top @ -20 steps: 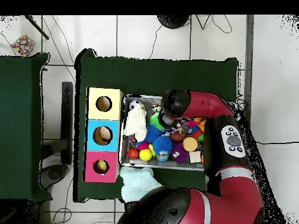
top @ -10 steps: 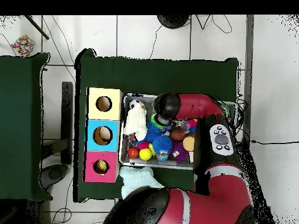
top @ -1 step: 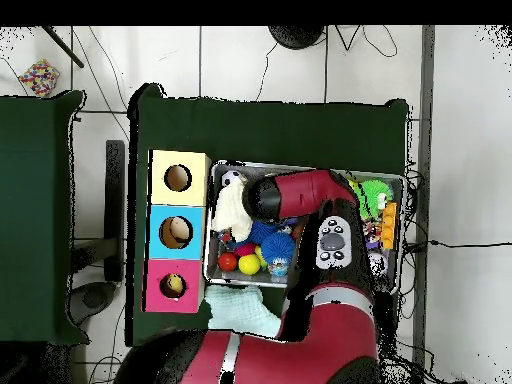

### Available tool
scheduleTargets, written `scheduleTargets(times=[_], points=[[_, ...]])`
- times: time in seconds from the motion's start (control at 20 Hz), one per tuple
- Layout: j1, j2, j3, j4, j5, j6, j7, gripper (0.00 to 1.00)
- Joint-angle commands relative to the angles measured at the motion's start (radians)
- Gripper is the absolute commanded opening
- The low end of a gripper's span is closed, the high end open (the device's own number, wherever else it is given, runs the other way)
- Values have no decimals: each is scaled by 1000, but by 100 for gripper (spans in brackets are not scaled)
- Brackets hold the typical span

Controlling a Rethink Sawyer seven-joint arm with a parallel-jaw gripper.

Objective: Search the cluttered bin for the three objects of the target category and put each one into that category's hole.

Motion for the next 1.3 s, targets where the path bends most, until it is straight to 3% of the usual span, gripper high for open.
scheduleTargets(times=[0.05,0.3,0.45,0.75,0.95,1.2,1.3], points=[[18,26,-75,5,57,-203,348,100],[26,14,-92,35,97,-196,342,100],[27,-53,-85,98,142,-114,300,100],[27,-223,-64,185,233,117,166,100],[15,-315,-20,253,353,339,151,100],[28,-365,-10,280,457,506,176,100],[49,-374,-29,263,465,554,186,100]])
